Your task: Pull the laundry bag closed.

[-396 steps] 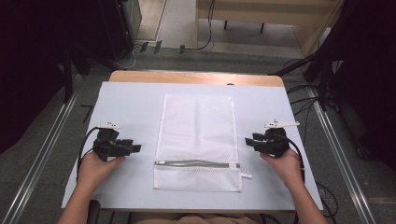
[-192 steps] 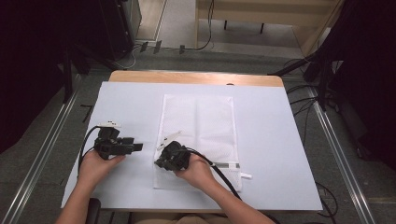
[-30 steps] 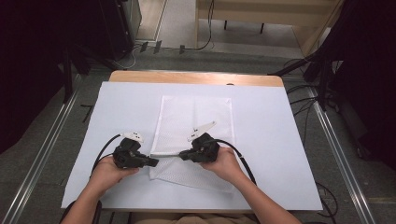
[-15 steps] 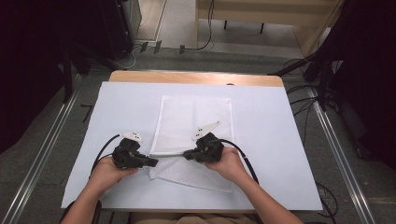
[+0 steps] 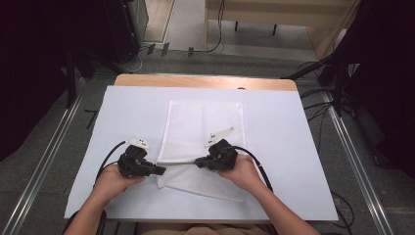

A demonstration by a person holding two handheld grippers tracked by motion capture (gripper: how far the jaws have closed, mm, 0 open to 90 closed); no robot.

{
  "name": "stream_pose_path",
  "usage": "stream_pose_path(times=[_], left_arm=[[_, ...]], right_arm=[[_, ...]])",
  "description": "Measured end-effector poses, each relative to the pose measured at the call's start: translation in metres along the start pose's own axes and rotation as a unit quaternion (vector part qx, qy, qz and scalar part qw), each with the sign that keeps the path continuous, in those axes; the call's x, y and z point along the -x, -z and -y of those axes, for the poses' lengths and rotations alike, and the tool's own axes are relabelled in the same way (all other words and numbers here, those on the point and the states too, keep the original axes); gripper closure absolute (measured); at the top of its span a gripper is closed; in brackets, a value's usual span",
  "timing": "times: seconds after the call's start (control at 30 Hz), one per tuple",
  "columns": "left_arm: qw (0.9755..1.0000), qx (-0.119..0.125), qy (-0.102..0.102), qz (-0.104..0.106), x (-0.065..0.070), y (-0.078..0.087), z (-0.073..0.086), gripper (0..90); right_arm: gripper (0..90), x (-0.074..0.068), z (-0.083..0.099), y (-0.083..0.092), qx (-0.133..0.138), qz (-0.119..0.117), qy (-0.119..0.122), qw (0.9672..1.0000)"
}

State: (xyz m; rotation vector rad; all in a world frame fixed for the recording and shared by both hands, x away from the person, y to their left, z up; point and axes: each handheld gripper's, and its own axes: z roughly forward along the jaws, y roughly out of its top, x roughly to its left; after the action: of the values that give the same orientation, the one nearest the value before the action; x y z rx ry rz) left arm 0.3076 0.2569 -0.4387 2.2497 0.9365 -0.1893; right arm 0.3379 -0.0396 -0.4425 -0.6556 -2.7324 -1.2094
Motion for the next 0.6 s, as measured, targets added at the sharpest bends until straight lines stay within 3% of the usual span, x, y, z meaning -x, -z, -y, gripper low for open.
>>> stream_pose_path(times=[0.6], left_arm=[[0.9999,0.007,0.005,-0.006,-0.001,0.003,0.001,87.9]], right_arm=[[88.4,0.007,0.011,0.013,-0.009,0.015,-0.008,0.9998]])
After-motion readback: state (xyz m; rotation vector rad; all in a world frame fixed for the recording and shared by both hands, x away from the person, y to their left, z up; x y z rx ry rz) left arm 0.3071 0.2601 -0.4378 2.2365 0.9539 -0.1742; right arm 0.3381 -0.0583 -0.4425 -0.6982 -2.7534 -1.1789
